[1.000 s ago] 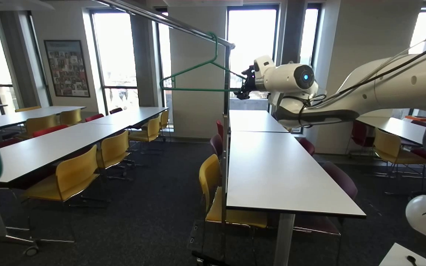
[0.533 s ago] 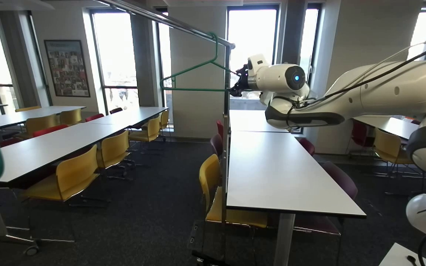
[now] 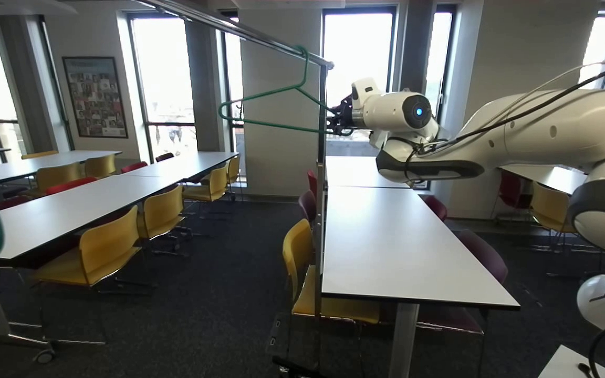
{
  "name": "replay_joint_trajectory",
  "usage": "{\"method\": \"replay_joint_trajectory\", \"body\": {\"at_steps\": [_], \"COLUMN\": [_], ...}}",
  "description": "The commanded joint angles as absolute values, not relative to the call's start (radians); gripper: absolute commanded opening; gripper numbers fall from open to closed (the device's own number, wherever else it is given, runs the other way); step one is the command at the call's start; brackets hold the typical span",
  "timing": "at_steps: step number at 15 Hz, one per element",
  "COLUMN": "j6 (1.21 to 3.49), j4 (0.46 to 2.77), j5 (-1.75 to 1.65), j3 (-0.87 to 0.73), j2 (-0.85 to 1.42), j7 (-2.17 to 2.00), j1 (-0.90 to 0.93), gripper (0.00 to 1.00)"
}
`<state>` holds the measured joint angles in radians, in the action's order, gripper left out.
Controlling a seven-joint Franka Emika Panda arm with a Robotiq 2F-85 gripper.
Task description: Put one green hanger on the table.
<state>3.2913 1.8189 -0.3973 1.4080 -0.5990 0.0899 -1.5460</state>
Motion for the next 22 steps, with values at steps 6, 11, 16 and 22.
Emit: {"method": "replay_joint_trajectory", "body": {"at_steps": [6,11,16,22], "j6": [3.303,3.248,3.141,3.015], "j4": [1.787,1.785,1.828,1.938], "j5": [-0.357,-0.315,-0.274,-0.315], "j3": [1.41,1.383,1.244,1.052], "j2": [-0.614,-0.544,-0.461,-0.441], "j7": [0.121,0.11,0.11,0.104], "j1": [-1.577,-1.484,-1.264,-1.07], "gripper": [0.03,0.03,0.03,0.03]}}
